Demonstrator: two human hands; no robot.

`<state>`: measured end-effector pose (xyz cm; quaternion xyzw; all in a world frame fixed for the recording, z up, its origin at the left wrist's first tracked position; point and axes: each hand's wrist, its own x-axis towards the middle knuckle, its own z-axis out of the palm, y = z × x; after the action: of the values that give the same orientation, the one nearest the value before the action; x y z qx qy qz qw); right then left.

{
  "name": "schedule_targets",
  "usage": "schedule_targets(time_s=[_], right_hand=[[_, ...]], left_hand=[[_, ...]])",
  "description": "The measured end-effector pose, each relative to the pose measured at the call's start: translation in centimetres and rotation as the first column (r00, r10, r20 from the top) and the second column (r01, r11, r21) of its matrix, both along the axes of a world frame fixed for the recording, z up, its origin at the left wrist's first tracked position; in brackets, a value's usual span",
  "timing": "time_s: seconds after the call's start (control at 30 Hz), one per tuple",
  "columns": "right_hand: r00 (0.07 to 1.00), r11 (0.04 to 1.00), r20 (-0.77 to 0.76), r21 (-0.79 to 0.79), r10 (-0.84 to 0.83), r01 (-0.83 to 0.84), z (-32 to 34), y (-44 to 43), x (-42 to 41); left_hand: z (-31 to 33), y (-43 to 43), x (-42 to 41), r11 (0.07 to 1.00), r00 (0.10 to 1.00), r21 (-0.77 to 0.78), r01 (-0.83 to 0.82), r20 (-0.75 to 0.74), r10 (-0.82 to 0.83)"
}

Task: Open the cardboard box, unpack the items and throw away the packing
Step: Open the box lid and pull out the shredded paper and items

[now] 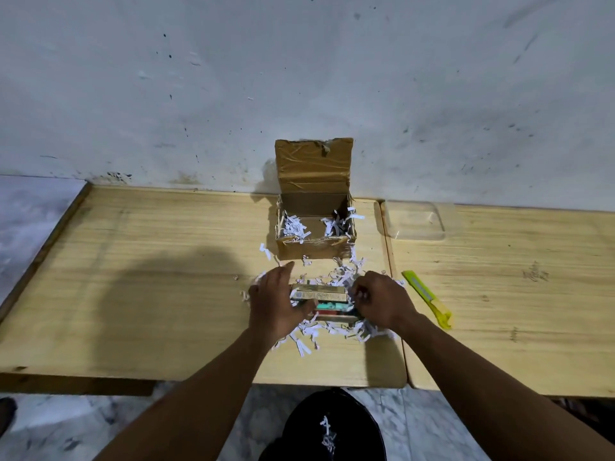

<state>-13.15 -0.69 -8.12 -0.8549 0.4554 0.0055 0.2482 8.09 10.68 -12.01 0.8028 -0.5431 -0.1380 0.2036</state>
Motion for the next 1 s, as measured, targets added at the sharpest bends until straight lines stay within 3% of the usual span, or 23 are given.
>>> schedule_targets(time_s=[0.07, 0.23, 0.37, 0.47, 0.6, 0.73, 0.83, 0.9, 1.0], right_hand=[[0.997, 0.999, -0.076, -0.032, -0.014, 0.011, -0.4, -0.5, -0.8], [0.986, 0.993, -0.160, -0.116, -0.045, 0.026, -0.5, -1.9, -2.8], [0.998, 0.964, -0.049, -0.265, -0.034, 0.020, -0.1, -1.8, -2.2], [0.997, 0.981, 0.082, -0.192, 0.007, 0.008, -0.2, -1.0, -0.9], [0.996, 0.998, -0.083, -0.041, 0.033, -0.037, -0.7, -0.8, -1.1], [0.984, 0.982, -0.174, -0.191, -0.041, 0.008, -0.1, -1.3, -1.8], [0.999, 0.949, -0.018, -0.312, 0.032, -0.036, 1.0, -0.6, -1.0], [0.992, 0.964, 0.062, -0.250, 0.112, -0.093, 1.9, 0.4, -0.1], [0.962, 0.960, 0.057, -0.094, 0.269, -0.263, 2.2, 1.8, 1.0]], left_hand=[[-0.5, 0.1, 0.4, 0.999, 0.999, 0.017, -0.045, -0.024, 0.045], [-1.8, 2.1, 3.3, 0.994, 0.990, 0.021, 0.109, 0.093, -0.110], [-1.9, 2.4, 4.1, 0.993, 0.984, 0.036, 0.116, 0.129, -0.120], [-1.3, 1.4, 3.0, 0.985, 0.972, 0.031, 0.171, 0.157, -0.173], [-2.3, 1.4, 2.1, 0.978, 0.972, 0.122, 0.168, 0.145, -0.185], [-2.4, 1.6, 2.2, 0.989, 0.981, 0.046, 0.143, 0.127, -0.148], [-1.7, 0.8, 2.7, 0.995, 0.978, -0.022, 0.100, 0.184, -0.094], [-1.7, 0.2, 3.0, 0.997, 0.968, 0.001, 0.072, 0.241, -0.070], [-2.7, -0.7, 3.1, 0.997, 0.965, 0.073, 0.040, 0.255, -0.057]])
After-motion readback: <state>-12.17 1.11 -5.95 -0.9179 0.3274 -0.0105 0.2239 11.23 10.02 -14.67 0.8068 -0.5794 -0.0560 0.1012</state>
